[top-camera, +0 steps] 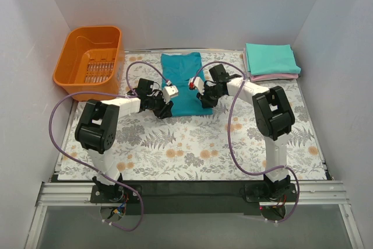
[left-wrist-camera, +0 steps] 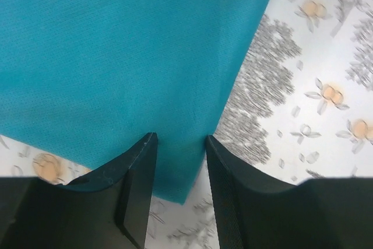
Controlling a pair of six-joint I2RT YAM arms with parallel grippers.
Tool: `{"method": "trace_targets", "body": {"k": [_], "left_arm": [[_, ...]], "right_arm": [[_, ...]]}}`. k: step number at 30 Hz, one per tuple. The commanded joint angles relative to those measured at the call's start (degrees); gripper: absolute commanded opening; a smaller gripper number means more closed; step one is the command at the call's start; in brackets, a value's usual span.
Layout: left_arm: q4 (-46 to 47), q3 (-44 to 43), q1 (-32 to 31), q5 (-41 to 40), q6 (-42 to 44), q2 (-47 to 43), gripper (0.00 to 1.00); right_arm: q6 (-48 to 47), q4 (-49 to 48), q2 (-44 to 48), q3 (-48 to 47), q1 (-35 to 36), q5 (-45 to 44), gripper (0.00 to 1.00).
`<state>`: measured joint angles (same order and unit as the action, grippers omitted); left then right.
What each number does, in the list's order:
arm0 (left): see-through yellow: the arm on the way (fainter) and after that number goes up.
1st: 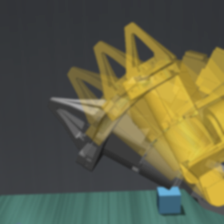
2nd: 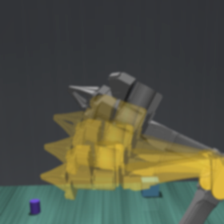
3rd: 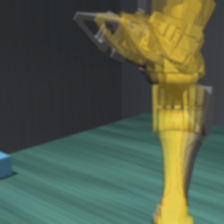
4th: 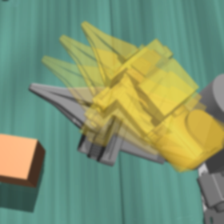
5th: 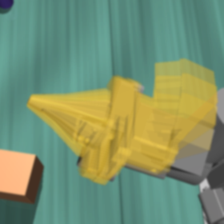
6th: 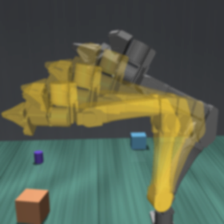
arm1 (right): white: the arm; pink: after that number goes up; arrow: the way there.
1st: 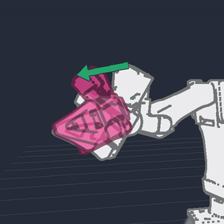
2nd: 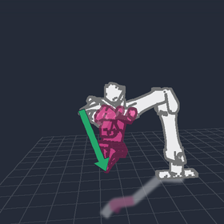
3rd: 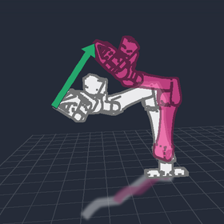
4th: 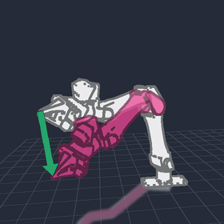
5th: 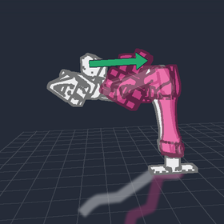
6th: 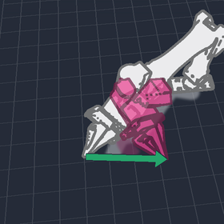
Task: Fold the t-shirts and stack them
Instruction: Fold the tshirt
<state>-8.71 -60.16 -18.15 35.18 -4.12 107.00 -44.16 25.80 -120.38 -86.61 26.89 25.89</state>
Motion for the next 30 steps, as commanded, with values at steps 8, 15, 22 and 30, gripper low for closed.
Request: {"method": "trace_targets", "body": {"k": [8,15,22,30], "left_arm": [[-14.0,12.7,-4.3,3.3,6.2,-15.9,0.36],[-17.0,13.5,-2.2,5.0,8.1,-26.0,0.48],[-9.6,18.0,-3.6,1.6,12.5,-27.7,0.54],[-3.9,20.3,-5.7,-0.7,15.9,-25.3,0.54]], "right_arm": [[-1.5,2.8,13.9,17.5,5.4,1.4,0.24],[-2.1,3.4,30.4,23.8,6.1,0.0,0.45],[-10.1,-4.3,34.8,33.6,9.3,-5.7,0.50],[-12.3,-11.8,33.1,39.3,11.4,-8.9,0.46]]}}
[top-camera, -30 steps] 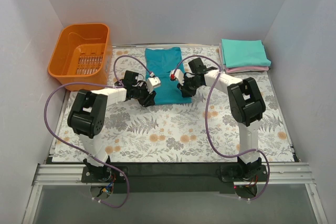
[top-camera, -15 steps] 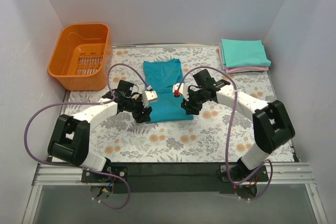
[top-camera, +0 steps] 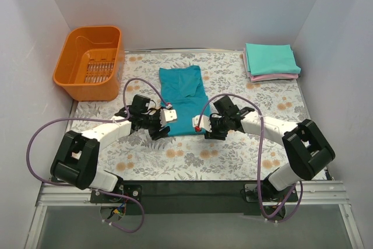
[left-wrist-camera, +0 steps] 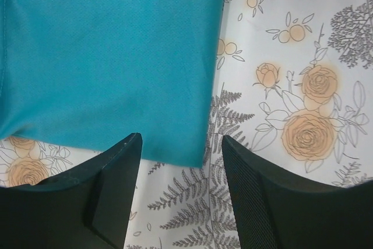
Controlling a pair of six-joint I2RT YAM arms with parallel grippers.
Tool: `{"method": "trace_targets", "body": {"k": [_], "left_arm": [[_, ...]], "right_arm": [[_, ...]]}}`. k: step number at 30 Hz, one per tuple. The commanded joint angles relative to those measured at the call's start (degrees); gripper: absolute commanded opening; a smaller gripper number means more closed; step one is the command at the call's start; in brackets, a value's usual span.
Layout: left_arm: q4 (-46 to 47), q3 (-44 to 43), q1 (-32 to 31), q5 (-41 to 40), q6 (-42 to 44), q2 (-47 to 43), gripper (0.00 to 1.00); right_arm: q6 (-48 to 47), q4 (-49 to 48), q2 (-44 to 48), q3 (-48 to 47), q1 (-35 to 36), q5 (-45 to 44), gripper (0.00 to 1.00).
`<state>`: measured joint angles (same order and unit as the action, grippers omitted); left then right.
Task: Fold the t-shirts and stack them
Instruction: Fold the tshirt
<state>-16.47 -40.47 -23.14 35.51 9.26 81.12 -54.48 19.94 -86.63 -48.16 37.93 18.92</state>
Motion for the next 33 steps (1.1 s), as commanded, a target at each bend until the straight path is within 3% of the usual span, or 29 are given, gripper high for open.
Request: {"method": "trace_targets", "body": {"k": [1,10,14,17,19,22,33], "left_arm": [[4.9,0.8,-0.9,-1.2,3.2,0.8,0.53],[5.7,5.0,-2.4,-3.1,7.5,2.8,0.51],[5.7,5.7,-2.7,-3.7,8.7,4.0,0.49],[5.7,5.2,-2.7,-4.3,7.9,5.0,0.35],[5.0,5.0,-2.7,-4.2,7.6,5.2,0.19],[2.5,4.3,-2.7,-3.3,7.8,4.3,0.01],[-18.2,0.0,-2.8,9.1,11.0,-8.0,0.00]], "right_arm": [[-2.1,-6.7,-0.9,1.6,0.6,-2.6,0.45],[-2.5,-8.7,-3.1,2.8,0.8,-3.5,0.39],[-2.4,-8.7,-3.8,3.2,1.2,-3.6,0.27],[-2.0,-8.6,-4.1,3.4,1.3,-4.1,0.07],[-1.6,-8.1,-4.1,3.3,1.3,-4.3,0.01],[-0.9,-6.6,-2.8,2.8,1.4,-3.8,0.01],[1.8,10.4,9.6,-1.8,2.1,5.8,0.01]]}}
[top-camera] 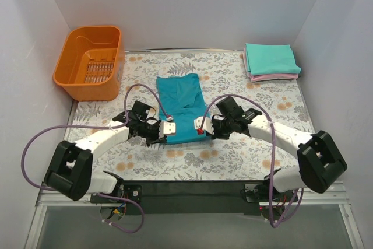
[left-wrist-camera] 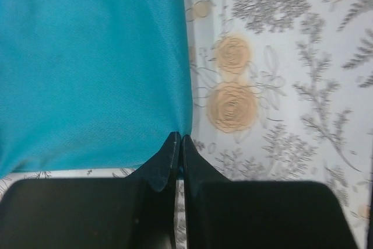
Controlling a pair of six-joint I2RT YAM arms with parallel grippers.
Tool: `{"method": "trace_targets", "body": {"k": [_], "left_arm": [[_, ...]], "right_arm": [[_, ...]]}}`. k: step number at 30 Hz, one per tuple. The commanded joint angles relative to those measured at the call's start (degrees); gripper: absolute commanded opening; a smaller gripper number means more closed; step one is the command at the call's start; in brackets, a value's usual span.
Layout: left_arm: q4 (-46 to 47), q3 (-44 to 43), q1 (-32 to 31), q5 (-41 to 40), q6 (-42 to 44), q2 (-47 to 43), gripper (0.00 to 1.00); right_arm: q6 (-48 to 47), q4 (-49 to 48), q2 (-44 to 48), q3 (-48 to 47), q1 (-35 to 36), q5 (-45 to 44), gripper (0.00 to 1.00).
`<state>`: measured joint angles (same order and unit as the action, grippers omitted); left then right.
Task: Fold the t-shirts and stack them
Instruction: Fold the tshirt
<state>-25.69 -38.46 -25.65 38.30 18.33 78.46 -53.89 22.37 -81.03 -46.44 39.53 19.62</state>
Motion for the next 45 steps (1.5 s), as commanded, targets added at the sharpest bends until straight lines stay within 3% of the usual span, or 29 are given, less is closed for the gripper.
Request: {"method": "trace_targets", "body": {"k": [1,9,16,22,33,45], "left_arm": [[-11.6,-2.1,-0.3,6.8,2.2,-7.9,0.00],[-20.7,-7.0,0.0,10.8,0.1,-15.7,0.00],[-26.6,-17.2,8.2,15.1,-0.3,-11.8,0.00],[-26.2,-26.8,16.8,17.2,2.1,0.1,0.00],[-22.7,-42.2,20.2,18.5,2.7,18.3,0.00],[-10.6,-60.1,20.7,12.8,-5.4,41.8,0.00]], "right_arm": [[1.2,9.4,5.0,-3.8,0.8,5.7,0.01],[3.7,17.3,12.3,-9.4,3.0,8.8,0.01],[2.3,17.3,10.6,-17.2,1.6,6.8,0.01],[-2.5,17.1,3.3,-23.3,-4.9,8.9,0.01],[-9.7,17.4,-14.8,-40.3,-11.6,11.9,0.01],[-11.6,17.0,-41.1,-62.6,-15.7,9.9,0.01]]}}
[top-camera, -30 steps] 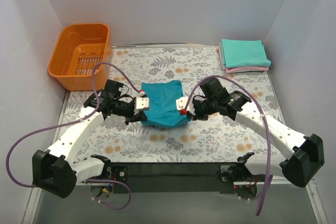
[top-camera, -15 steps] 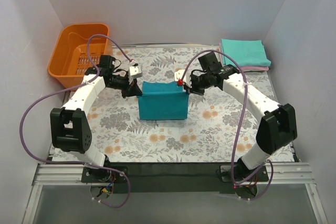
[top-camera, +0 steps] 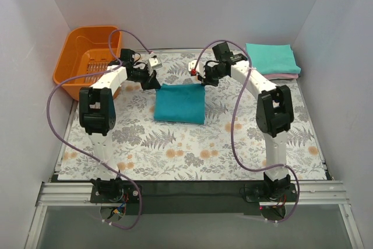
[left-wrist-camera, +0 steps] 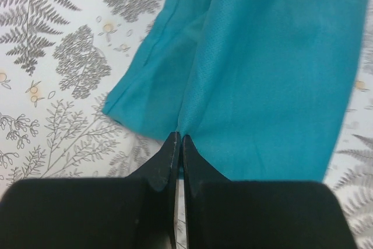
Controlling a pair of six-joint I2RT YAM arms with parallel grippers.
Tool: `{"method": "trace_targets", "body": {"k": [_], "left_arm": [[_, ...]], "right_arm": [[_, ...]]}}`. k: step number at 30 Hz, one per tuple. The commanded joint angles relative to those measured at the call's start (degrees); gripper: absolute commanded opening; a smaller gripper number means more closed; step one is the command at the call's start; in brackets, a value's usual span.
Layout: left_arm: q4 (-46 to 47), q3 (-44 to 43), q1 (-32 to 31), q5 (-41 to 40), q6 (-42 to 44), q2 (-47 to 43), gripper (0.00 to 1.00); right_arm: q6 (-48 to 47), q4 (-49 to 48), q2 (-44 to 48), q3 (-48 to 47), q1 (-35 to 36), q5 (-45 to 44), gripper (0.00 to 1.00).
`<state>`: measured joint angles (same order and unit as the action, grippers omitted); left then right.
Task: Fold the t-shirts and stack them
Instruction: Fold the tshirt
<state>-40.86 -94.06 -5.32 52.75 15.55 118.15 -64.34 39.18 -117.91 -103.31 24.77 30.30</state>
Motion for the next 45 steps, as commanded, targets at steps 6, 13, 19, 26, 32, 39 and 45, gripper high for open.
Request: {"method": "trace_targets", "body": {"k": [6,13,19,26,32,39,45], "left_arm": [[8.0,-13.0,-0.2,-3.9,-5.2,12.0,0.00],[9.0,-11.8,-2.1,-6.2,-8.2,13.1,0.48],[14.7,-3.6,-1.2,-9.1,-13.6,3.0,0.64],[15.0,10.0,-3.6,-8.9,-13.8,-9.0,0.59],[13.8,21.7,-9.3,-13.0,-14.0,-12.9,0.45],[10.3,28.2,-14.6,-15.2,-14.8,-13.4,0.38],[5.5,32.4,-15.8,-12.4,-13.4,-18.3,0.36]], "right_arm": [[-0.7,-1.2,-13.0,-10.3,-1.8,-3.1,0.01],[1.7,-5.2,-13.8,-9.4,-1.9,-8.7,0.24],[11.5,-5.8,-10.7,-12.5,-2.9,-6.8,0.48],[28.5,-6.0,-10.1,-12.7,-2.4,0.7,0.48],[30.5,-6.2,-9.4,-8.2,-1.9,3.5,0.44],[30.0,-5.0,-7.0,-2.9,-1.7,4.9,0.39],[28.3,-3.6,-3.0,7.1,-0.3,6.5,0.36]]}}
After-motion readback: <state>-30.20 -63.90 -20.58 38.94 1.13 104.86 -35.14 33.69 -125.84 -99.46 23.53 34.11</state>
